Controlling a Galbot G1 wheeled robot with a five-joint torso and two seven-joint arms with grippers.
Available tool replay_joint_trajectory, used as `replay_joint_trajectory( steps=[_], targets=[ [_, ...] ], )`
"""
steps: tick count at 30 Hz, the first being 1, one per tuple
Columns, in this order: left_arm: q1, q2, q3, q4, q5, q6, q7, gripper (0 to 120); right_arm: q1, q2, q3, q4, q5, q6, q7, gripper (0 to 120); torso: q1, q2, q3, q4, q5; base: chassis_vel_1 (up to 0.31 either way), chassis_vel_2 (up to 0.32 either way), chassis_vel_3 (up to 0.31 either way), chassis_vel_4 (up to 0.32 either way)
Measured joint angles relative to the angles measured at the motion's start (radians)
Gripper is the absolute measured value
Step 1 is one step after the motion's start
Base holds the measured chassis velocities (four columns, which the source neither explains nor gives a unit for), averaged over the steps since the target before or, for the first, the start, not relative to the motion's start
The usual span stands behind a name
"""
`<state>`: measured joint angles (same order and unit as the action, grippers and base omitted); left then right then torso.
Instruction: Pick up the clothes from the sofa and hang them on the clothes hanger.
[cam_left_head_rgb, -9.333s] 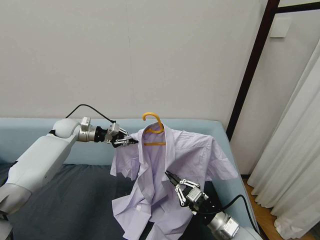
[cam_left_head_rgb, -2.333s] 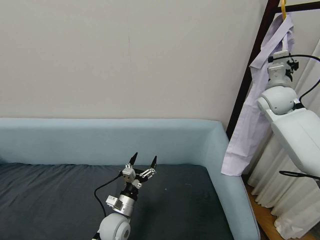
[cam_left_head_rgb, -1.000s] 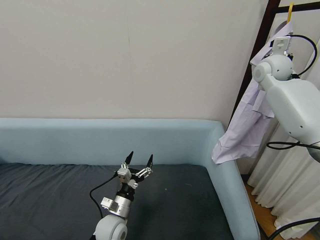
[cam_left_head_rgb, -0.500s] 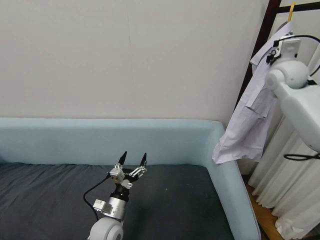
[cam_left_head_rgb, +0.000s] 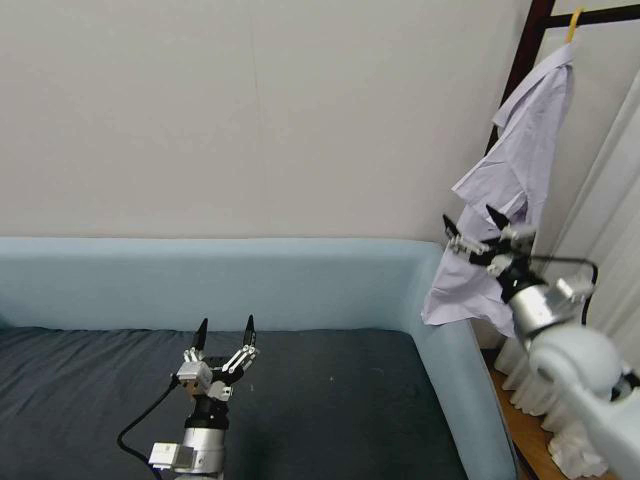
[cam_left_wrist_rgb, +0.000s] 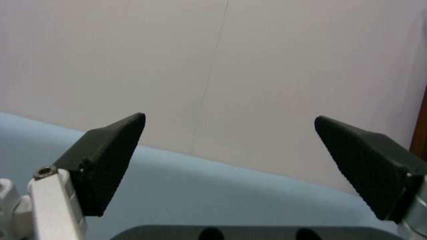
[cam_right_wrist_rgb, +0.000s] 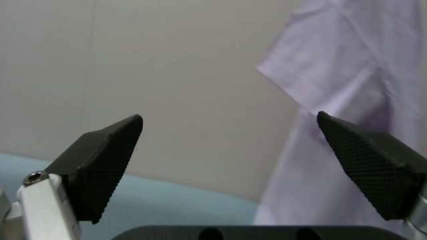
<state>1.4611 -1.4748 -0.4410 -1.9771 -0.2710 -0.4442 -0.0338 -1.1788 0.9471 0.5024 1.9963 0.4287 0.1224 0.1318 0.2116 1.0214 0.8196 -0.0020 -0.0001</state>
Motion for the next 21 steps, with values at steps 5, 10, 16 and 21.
replay_joint_trajectory(
  steps=[5, 10, 16, 21],
  targets=[
    [0.081, -0.059, 0.007, -0.030, 0.063, 0.032, -0.007, 100, -0.267, 0.208, 0.096, 0.079, -0.183, 0.024, 0.006, 100, 0.000, 0.000, 0.000, 0.0000, 0.0000, 0.000, 0.000, 0.000, 0.000],
    [0.165, -0.083, 0.021, -0.070, 0.109, 0.072, 0.009, 100, -0.414, 0.362, 0.124, 0.134, -0.342, 0.056, 0.058, 100, 0.000, 0.000, 0.000, 0.0009, -0.0006, 0.000, 0.000, 0.000, 0.000],
    [0.186, -0.086, 0.024, -0.083, 0.122, 0.086, 0.021, 100, -0.434, 0.403, 0.128, 0.140, -0.384, 0.071, 0.070, 100, 0.000, 0.000, 0.000, 0.0011, -0.0003, 0.000, 0.000, 0.000, 0.000],
    [0.184, -0.084, 0.025, -0.083, 0.121, 0.087, 0.021, 100, -0.424, 0.400, 0.124, 0.137, -0.380, 0.071, 0.071, 100, 0.000, 0.000, 0.000, 0.0010, -0.0003, 0.000, 0.000, 0.000, 0.000]
  ],
)
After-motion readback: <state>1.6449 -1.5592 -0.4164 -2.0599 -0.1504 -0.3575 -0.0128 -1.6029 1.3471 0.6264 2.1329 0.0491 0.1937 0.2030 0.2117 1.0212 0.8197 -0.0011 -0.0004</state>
